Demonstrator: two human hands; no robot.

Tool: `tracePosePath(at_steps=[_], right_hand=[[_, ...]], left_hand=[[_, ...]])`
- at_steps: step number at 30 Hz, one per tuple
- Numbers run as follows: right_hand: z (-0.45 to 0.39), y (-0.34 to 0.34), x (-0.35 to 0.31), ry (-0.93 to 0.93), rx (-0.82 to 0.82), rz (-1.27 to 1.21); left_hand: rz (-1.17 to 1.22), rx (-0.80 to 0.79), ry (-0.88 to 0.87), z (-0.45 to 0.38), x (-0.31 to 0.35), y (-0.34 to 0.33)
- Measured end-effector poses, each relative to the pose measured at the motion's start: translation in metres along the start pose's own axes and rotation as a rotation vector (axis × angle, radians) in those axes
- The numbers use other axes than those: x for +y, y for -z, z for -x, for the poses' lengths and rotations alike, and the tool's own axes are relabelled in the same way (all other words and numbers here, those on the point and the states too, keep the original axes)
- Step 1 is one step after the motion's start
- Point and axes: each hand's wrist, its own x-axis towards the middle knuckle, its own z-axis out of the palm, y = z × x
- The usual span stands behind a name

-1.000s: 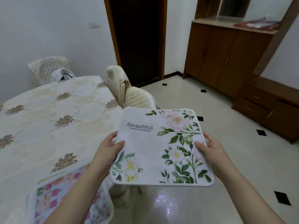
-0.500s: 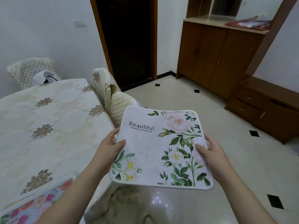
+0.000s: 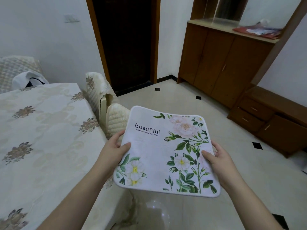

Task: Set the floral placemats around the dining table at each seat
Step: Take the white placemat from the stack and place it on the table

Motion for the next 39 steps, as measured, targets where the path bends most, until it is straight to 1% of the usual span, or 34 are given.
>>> tracePosePath(at_steps=[4,11,20,28,34,39], right_hand=[[-0.027,-0.005,-0.005,0.016,0.001,0.031],[-0.092,-0.013,-0.015,-0.016,-0.068,0.029],[-0.212,-0.010,-0.046,-0.038,-0.232,0.047],[-0.301,-0.015,-0.086,-0.054,-0.372,0.058],[-0.334,-0.042,-0.100,-0.066,-0.488,0.063],[-0.354,-0.084,-0.106,-0.069,-0.580,0.122]], left_hand=[[0.038,0.014,0.018,-0.025,-0.001,-0.002],[0.054,0.053,0.036,-0.062,0.004,-0.014],[0.063,0.221,0.070,-0.128,0.025,-0.055],[0.112,0.368,0.052,-0.169,0.051,-0.085],[0.133,0.493,0.080,-0.179,0.045,-0.079],[0.194,0.585,0.104,-0.188,0.033,-0.056]])
